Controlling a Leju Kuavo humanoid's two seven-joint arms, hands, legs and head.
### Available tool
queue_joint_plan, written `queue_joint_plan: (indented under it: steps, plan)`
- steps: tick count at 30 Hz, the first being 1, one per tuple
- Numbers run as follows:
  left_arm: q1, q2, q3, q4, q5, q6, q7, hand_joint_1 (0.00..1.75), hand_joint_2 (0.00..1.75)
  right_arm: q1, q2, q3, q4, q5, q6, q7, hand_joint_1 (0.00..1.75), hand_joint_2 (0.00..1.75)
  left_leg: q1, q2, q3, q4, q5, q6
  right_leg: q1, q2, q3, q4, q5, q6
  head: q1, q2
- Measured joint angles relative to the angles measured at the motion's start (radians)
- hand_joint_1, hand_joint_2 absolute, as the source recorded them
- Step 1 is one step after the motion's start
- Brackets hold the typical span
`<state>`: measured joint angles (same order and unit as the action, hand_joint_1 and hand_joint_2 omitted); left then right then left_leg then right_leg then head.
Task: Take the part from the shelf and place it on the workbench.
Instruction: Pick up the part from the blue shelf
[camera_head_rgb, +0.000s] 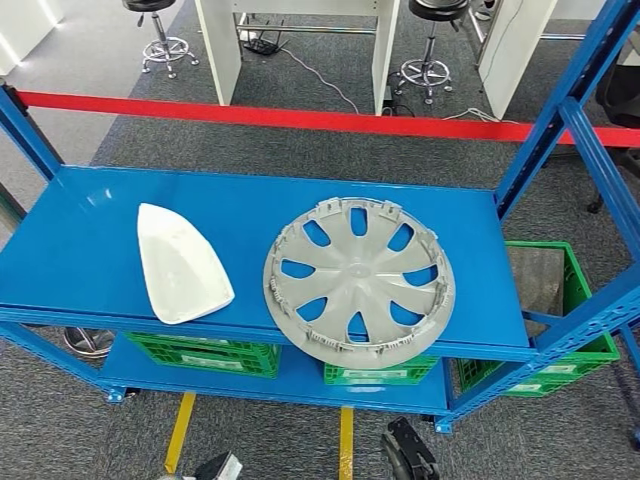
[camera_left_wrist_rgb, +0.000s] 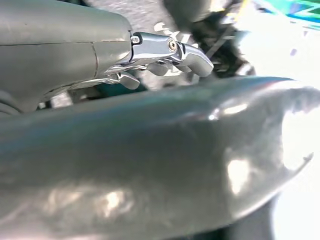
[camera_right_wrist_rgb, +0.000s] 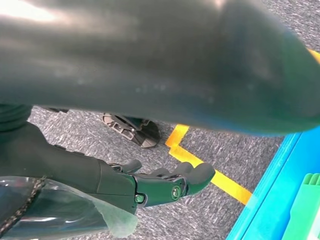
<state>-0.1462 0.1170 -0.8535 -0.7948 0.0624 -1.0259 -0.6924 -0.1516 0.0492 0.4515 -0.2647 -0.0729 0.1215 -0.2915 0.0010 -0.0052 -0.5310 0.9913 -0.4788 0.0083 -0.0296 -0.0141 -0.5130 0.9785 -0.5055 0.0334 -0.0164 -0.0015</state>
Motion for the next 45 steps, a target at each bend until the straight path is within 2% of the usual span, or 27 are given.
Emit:
queue_joint_plan:
  steps: [4, 7, 18, 29, 36, 38, 40, 43, 45]
  plan:
    - [0.008, 0.035, 0.008, -0.132, 0.071, 0.015, 0.0, 0.0, 0.0, 0.002, -0.001, 0.004, 0.003, 0.016, -0.012, 0.002, 0.0, 0.0, 0.0, 0.0, 0.0, 0.0, 0.0, 0.0, 0.0, 0.0, 0.0, 0.0, 0.0, 0.0, 0.0, 0.0]
    - [0.012, 0.045, 0.06, -0.205, 0.11, 0.051, 0.0, 0.0, 0.0, 0.01, -0.008, 0.005, 0.007, 0.018, -0.027, -0.002, 0.0, 0.0, 0.0, 0.0, 0.0, 0.0, 0.0, 0.0, 0.0, 0.0, 0.0, 0.0, 0.0, 0.0, 0.0, 0.0]
    - [0.037, 0.047, 0.208, -0.328, 0.13, 0.144, 0.0, 0.0, 0.0, 0.031, -0.026, 0.004, 0.015, 0.009, -0.062, -0.002, 0.0, 0.0, 0.0, 0.0, 0.0, 0.0, 0.0, 0.0, 0.0, 0.001, -0.001, 0.0, 0.0, 0.0, 0.0, 0.0]
    - [0.063, 0.026, 0.302, -0.502, 0.258, 0.087, 0.006, 0.0, 0.0, 0.035, -0.031, -0.005, 0.018, 0.003, -0.065, 0.003, 0.0, 0.0, 0.0, 0.0, 0.0, 0.0, 0.0, 0.0, 0.0, 0.001, 0.0, 0.0, 0.0, 0.0, 0.0, 0.0]
    - [0.071, 0.007, 0.331, -0.553, 0.3, 0.085, 0.025, 0.0, 0.0, 0.036, -0.031, -0.008, 0.018, 0.001, -0.068, 0.004, 0.0, 0.0, 0.0, 0.0, 0.0, 0.0, 0.0, 0.0, 0.0, 0.001, -0.001, 0.0, 0.0, 0.0, 0.0, 0.0]
    - [0.074, -0.001, 0.34, -0.561, 0.35, 0.101, 0.064, 0.0, 0.0, 0.037, -0.031, -0.012, 0.018, -0.005, -0.067, 0.007, 0.0, 0.0, 0.0, 0.0, 0.0, 0.0, 0.0, 0.0, 0.0, 0.001, -0.001, 0.0, 0.0, 0.0, 0.0, 0.0]
    - [0.082, -0.02, 0.36, -0.574, 0.467, 0.152, 0.152, 0.0, 0.0, 0.04, -0.031, -0.02, 0.018, -0.019, -0.068, 0.011, 0.0, 0.0, 0.0, 0.0, 0.0, 0.0, 0.0, 0.0, 0.0, 0.001, -0.001, 0.0, 0.0, 0.0, 0.0, 0.0]
    - [0.092, -0.069, 0.408, -0.611, 0.648, 0.314, 0.305, 0.0, 0.0, 0.048, -0.03, -0.039, 0.019, -0.041, -0.073, 0.014, 0.0, 0.0, 0.0, 0.0, 0.0, 0.0, 0.0, 0.0, 0.0, 0.001, -0.001, 0.0, 0.0, 0.0, 0.0, 0.0]
    - [0.091, -0.101, 0.447, -0.638, 0.691, 0.422, 0.353, 0.0, 0.0, 0.053, -0.029, -0.051, 0.019, -0.05, -0.072, 0.015, 0.0, 0.0, 0.0, 0.0, -0.001, 0.0, 0.0, 0.0, 0.0, 0.001, -0.001, 0.0, 0.0, 0.0, 0.0, 0.0]
